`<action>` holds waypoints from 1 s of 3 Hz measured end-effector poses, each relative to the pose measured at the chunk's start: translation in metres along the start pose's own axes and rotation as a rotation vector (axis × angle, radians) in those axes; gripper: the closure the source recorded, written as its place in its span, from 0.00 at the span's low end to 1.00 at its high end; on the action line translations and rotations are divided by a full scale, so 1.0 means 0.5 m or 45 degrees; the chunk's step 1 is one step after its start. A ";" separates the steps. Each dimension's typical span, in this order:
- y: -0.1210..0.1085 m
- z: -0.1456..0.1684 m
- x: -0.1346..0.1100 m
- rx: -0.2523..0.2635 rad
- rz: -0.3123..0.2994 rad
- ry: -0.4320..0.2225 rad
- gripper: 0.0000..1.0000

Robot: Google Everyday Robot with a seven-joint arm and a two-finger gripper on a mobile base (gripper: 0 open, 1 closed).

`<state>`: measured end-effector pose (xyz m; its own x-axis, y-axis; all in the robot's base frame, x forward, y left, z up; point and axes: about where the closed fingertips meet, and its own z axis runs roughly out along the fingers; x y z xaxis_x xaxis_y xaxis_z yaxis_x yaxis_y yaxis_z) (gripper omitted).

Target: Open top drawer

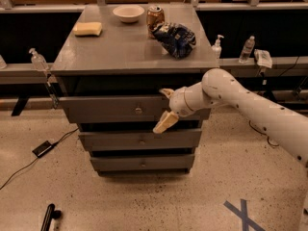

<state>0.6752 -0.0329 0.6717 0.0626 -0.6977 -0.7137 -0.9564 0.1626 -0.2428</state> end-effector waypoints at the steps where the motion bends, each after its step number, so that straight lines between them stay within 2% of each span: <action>1: -0.047 -0.043 -0.096 0.122 -0.164 -0.108 0.12; 2: -0.093 -0.081 -0.179 0.220 -0.297 -0.200 0.10; 3: -0.116 -0.089 -0.207 0.255 -0.347 -0.222 0.10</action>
Offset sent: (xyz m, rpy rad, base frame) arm 0.0445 0.0344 0.1670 0.1485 -0.4886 0.0955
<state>0.7115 -0.0013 0.7890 0.3710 -0.6075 -0.7023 -0.8243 0.1327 -0.5503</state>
